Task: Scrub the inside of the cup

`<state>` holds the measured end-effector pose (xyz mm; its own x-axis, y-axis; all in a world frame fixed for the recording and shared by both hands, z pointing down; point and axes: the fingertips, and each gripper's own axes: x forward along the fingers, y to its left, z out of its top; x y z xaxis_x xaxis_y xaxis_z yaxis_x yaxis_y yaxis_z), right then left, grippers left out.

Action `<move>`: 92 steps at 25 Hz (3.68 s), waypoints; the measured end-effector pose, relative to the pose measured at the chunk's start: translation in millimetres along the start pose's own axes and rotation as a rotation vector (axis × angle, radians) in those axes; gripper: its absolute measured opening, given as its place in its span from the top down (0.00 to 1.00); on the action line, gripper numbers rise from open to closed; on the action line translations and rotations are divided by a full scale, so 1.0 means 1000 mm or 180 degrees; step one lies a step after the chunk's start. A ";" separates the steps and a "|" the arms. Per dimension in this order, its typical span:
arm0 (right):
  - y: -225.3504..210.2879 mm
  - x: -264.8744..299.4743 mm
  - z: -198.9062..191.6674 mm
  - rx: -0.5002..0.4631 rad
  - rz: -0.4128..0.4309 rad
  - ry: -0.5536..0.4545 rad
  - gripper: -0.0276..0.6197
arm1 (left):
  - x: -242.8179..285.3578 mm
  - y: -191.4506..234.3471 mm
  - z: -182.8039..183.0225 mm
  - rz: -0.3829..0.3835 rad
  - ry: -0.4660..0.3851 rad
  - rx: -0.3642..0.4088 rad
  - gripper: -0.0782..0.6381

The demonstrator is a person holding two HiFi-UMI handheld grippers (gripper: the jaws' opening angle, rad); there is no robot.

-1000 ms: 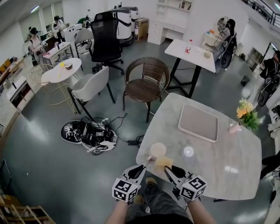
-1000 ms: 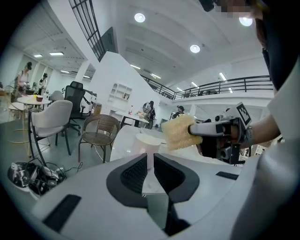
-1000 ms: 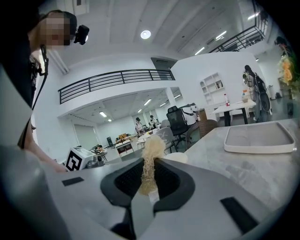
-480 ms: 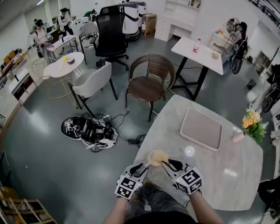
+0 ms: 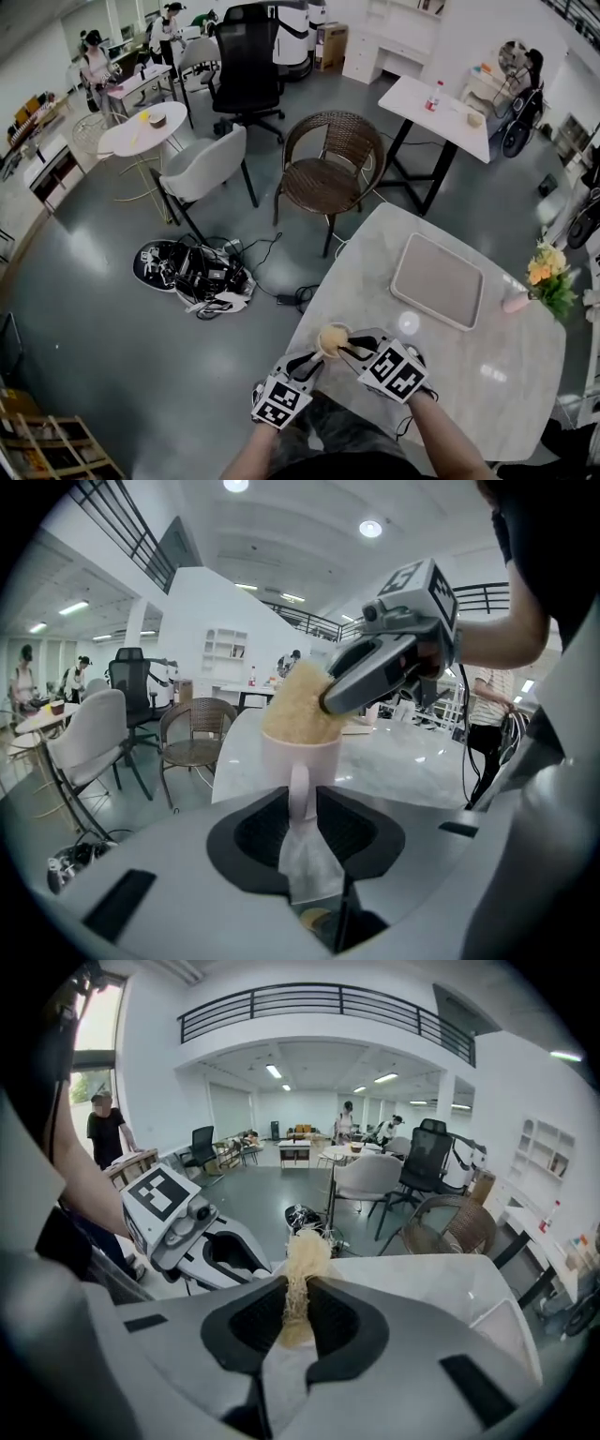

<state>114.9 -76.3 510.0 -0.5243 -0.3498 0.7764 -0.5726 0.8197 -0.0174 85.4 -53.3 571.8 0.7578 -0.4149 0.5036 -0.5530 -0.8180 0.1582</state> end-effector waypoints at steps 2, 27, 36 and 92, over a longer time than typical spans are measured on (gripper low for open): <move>0.002 -0.001 -0.001 -0.0086 0.0055 0.0135 0.86 | 0.001 -0.004 0.001 -0.0020 0.0001 0.0044 0.77; 0.016 0.015 -0.014 -0.0799 0.0561 0.0951 0.86 | -0.004 -0.005 -0.005 -0.0632 0.0273 0.0832 0.81; 0.024 0.036 -0.025 -0.1030 0.0973 0.1113 0.86 | -0.006 0.009 -0.007 -0.0878 0.0363 0.0961 0.81; 0.043 0.021 -0.017 -0.1674 0.1169 0.1014 0.86 | 0.020 -0.008 -0.008 -0.0959 0.0570 0.1699 0.37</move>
<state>89.9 -40.7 535.7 -0.3694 0.0744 0.9263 0.0272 0.9972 -0.0692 102.4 -52.2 587.9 0.7581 -0.1003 0.6444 -0.0410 -0.9935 -0.1065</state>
